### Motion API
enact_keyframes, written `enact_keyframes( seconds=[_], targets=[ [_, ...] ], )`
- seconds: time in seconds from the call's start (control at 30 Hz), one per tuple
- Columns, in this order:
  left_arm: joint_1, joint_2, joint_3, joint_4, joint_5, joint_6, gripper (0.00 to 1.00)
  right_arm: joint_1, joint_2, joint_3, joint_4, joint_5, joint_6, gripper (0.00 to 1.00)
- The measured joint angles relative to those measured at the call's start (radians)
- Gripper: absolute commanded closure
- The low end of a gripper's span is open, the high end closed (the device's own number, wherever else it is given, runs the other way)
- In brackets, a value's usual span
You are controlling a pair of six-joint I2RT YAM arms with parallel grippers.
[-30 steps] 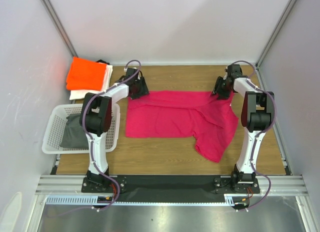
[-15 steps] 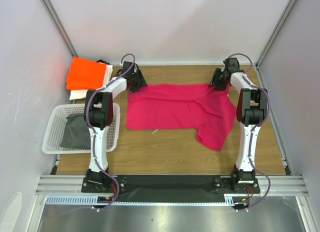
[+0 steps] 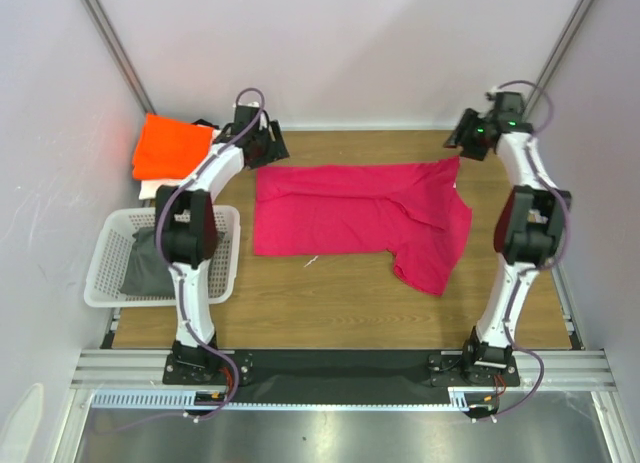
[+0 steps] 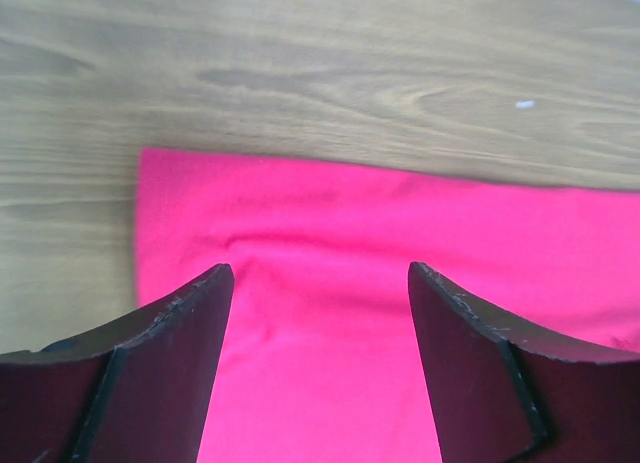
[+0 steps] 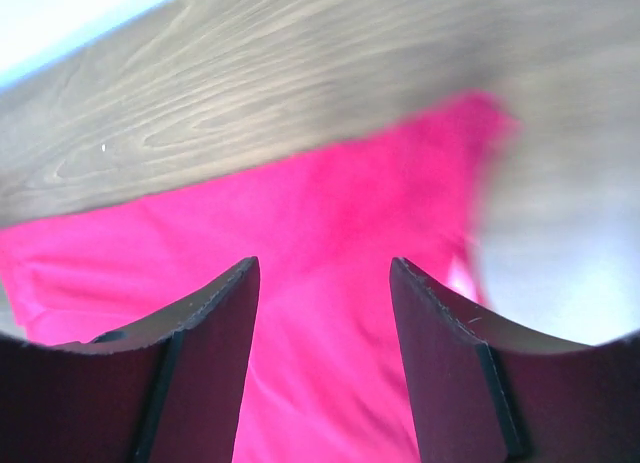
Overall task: Fold and stack the t-shirts
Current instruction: Fold the tshirt
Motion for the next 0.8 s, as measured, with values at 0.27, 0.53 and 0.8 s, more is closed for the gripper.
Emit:
enact_keyframes(
  seconds=[0.27,0.53,0.8],
  targets=[
    [-0.048,-0.35,-0.256,0.011,-0.061,0.023,0.2,-0.133,-0.315,-0.353,0.038,0.083,-0.027,0.4],
    [-0.077,-0.392,-0.523,-0.003,-0.135,0.016,0.22,-0.102,-0.299,-0.593,0.059,0.11,-0.074,0.43],
    [-0.077,-0.351,-0.534,-0.001,-0.169,0.026,0.24,-0.103,-0.253,-0.609,0.117,0.1,-0.135,0.47]
  ],
)
